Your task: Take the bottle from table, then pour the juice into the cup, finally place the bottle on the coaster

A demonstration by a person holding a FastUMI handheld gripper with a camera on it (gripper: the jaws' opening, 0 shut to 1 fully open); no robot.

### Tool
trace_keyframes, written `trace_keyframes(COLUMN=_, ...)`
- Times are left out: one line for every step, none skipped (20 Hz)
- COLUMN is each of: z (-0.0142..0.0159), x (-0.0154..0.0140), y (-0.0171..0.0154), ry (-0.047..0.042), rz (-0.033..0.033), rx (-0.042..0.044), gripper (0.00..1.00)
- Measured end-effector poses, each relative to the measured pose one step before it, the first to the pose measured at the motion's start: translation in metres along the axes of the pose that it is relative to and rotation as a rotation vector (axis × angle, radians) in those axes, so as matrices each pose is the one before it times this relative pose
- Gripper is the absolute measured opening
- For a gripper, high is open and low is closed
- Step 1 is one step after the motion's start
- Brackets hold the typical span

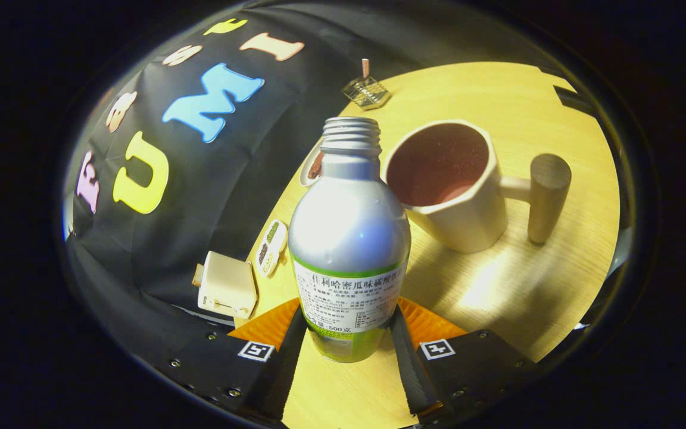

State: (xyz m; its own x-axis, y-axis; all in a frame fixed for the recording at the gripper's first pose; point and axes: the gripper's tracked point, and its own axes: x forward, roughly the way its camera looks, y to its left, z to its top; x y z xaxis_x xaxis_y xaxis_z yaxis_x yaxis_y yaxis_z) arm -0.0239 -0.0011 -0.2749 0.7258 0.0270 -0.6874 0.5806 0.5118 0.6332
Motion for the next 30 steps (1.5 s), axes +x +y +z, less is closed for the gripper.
trace_keyframes(z=0.0008, x=0.00121, y=0.00004, ry=-0.01569, rz=-0.0018, rx=-0.03785, gripper=0.74)
trace_keyframes(z=0.00256, x=0.00044, y=-0.00017, ry=-0.01427, rz=-0.00895, rx=-0.04018, gripper=0.74)
trace_keyframes(z=0.0028, x=-0.00173, y=-0.00157, ry=-0.01797, rz=-0.01188, rx=-0.0405, gripper=0.74)
trace_keyframes(z=0.00293, x=-0.00046, y=0.00023, ry=-0.01776, rz=-0.00981, rx=-0.03573, gripper=0.74)
trace_keyframes(z=0.00242, x=0.0016, y=0.00343, ry=-0.01688, rz=-0.00244, rx=-0.03383, gripper=0.74)
trace_keyframes(z=0.0023, x=0.00168, y=0.00422, ry=-0.01375, rz=-0.00322, rx=-0.0341, gripper=0.74)
trace_keyframes(z=0.00058, x=0.00034, y=0.00365, ry=-0.01482, rz=0.00213, rx=-0.03953, gripper=0.74)
trace_keyframes(z=0.00236, x=0.00074, y=0.00397, ry=-0.01775, rz=-0.00014, rx=-0.04457, gripper=0.74)
trace_keyframes(z=0.00262, x=0.00014, y=0.00401, ry=-0.01685, rz=0.00218, rx=-0.04923, gripper=0.74)
trace_keyframes(z=0.00353, x=0.00102, y=0.0025, ry=-0.01569, rz=-0.00152, rx=-0.04858, gripper=0.74)
trace_keyframes(z=0.00103, x=0.00195, y=0.00029, ry=-0.01182, rz=-0.005, rx=-0.04338, gripper=0.74)
trace_keyframes(z=0.00246, x=0.00155, y=0.00225, ry=-0.01249, rz=-0.00427, rx=-0.03541, gripper=0.74)
trace_keyframes(z=0.0023, x=-0.00005, y=0.00162, ry=-0.01194, rz=0.00013, rx=-0.02724, gripper=0.74)
trace_keyframes(z=0.00283, x=0.00222, y=0.00267, ry=-0.00863, rz=0.00092, rx=-0.02079, gripper=0.74)
trace_keyframes(z=0.00227, x=0.0017, y=0.00295, ry=-0.00919, rz=0.00392, rx=-0.01929, gripper=0.74)
trace_keyframes(z=0.00256, x=0.00233, y=0.00269, ry=-0.00923, rz=0.0034, rx=-0.01678, gripper=0.74)
trace_keyframes(z=0.00626, x=0.00215, y=0.00507, ry=-0.01094, rz=0.00321, rx=-0.01512, gripper=0.74)
trace_keyframes(z=0.00463, x=0.0019, y=0.0035, ry=-0.01699, rz=0.00392, rx=-0.01739, gripper=0.74)
trace_keyframes(z=0.00383, x=0.00198, y=0.00023, ry=-0.01654, rz=-0.00177, rx=-0.01823, gripper=0.74)
trace_keyframes(z=0.00515, x=0.00204, y=0.00246, ry=-0.01943, rz=-0.00208, rx=-0.02133, gripper=0.74)
trace_keyframes(z=0.00336, x=0.00257, y=0.00054, ry=-0.01266, rz=-0.00395, rx=-0.02173, gripper=0.74)
trace_keyframes(z=0.00414, x=0.00226, y=0.00304, ry=-0.01158, rz=-0.00214, rx=-0.01879, gripper=0.74)
trace_keyframes(z=0.0026, x=0.00256, y=0.00305, ry=-0.00849, rz=0.0009, rx=-0.01513, gripper=0.74)
trace_keyframes(z=0.00181, x=0.00343, y=0.00261, ry=-0.00365, rz=-0.00204, rx=-0.01321, gripper=0.74)
trace_keyframes(z=0.00141, x=0.00298, y=0.00291, ry=-0.00595, rz=0.00209, rx=-0.0093, gripper=0.74)
trace_keyframes(z=0.00116, x=0.00281, y=0.00229, ry=-0.00467, rz=0.00058, rx=-0.00635, gripper=0.74)
trace_keyframes(z=0.00194, x=0.00439, y=0.00388, ry=-0.00365, rz=0.00458, rx=-0.00661, gripper=0.74)
trace_keyframes(z=0.0019, x=0.00364, y=0.00209, ry=-0.00452, rz=-0.00149, rx=-0.0057, gripper=0.74)
trace_keyframes(z=0.00031, x=0.00333, y=0.00057, ry=-0.00228, rz=0.00007, rx=-0.0055, gripper=0.74)
trace_keyframes(z=0.00138, x=0.00375, y=0.00087, ry=-0.00491, rz=-0.00532, rx=-0.00594, gripper=0.75)
